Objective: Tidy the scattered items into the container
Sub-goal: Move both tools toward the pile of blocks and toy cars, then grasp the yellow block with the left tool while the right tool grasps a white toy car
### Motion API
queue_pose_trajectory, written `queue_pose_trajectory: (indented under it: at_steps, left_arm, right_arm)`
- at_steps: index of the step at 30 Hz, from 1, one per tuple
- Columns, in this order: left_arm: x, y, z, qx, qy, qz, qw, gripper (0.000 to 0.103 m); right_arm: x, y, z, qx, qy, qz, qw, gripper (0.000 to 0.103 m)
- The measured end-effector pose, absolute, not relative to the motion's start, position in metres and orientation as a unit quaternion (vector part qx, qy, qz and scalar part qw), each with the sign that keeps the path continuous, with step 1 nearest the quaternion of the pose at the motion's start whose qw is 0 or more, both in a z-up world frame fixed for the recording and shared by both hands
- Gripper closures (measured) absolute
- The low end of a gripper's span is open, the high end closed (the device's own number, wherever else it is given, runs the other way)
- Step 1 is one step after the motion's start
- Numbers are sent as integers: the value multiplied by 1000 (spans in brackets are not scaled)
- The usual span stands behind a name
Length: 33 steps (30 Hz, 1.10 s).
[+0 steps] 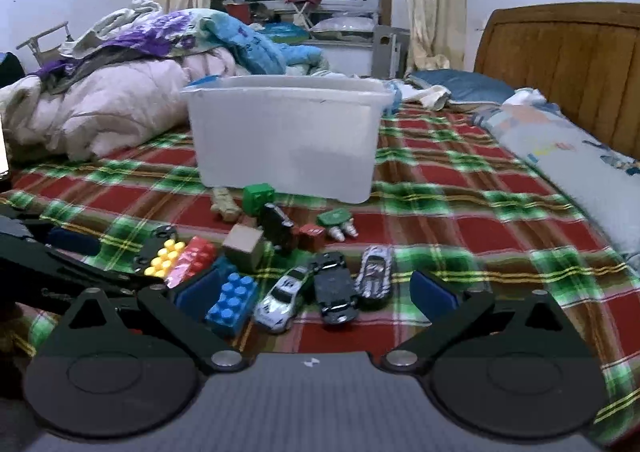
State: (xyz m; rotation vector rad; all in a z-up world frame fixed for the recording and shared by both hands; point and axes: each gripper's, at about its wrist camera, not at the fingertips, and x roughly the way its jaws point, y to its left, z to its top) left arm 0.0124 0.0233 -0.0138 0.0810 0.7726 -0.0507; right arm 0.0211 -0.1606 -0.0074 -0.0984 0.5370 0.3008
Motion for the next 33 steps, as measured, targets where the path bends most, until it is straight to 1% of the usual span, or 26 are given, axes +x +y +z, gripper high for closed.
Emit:
queue_pose_trajectory:
  at_steps: [3, 6, 10, 12, 13, 14, 15, 16, 17, 19, 22, 27, 30, 31, 32, 33]
  left_arm:
    - [8, 24, -15, 47, 372, -31, 926, 12]
    - [5, 27, -18, 39, 376, -49, 924, 12]
    - [9, 36, -27, 15, 388, -40, 921, 14]
    - [15, 40, -31, -2, 396, -42, 917, 18]
    - [19, 40, -33, -4, 396, -43, 917, 20]
    - [22, 38, -36, -1, 397, -45, 917, 21]
    - [25, 37, -38, 0, 399, -49, 916, 21]
    - [27, 35, -40, -2, 401, -56, 914, 24]
    - [29, 33, -42, -5, 402, -61, 914, 30]
    - [29, 31, -43, -10, 399, -72, 914, 36]
    - [30, 31, -48, -18, 399, -86, 913, 38]
    - [42, 29, -44, -36, 400, -97, 911, 41]
    - [54, 27, -45, -6, 392, -86, 916, 47]
    - [57, 28, -46, 3, 393, -80, 916, 50]
    - [60, 31, -47, 4, 395, -78, 915, 51]
    - [60, 35, -47, -4, 394, -81, 915, 51]
  right_arm:
    - [20, -161, -11, -42, 271, 164, 948, 0]
    - [21, -159, -16, -43, 286, 179, 940, 11]
    - [23, -158, -23, -55, 294, 179, 937, 18]
    - [24, -158, -26, -65, 299, 175, 936, 27]
    - [25, -159, -27, -64, 300, 179, 935, 41]
    - [25, -161, -27, -57, 300, 189, 933, 50]
    - [25, -163, -28, -50, 301, 196, 932, 50]
    - [27, -164, -28, -46, 303, 196, 931, 50]
    - [28, -165, -29, -50, 309, 190, 931, 49]
    - [29, -165, -31, -60, 310, 182, 931, 49]
    - [29, -168, -31, -57, 309, 185, 931, 52]
    - [39, -172, -33, -62, 312, 158, 935, 52]
    - [48, -171, -35, -80, 309, 138, 938, 55]
    - [50, -171, -37, -84, 310, 133, 938, 62]
    - [54, -171, -39, -86, 313, 131, 937, 73]
    - [57, -171, -40, -82, 317, 132, 936, 76]
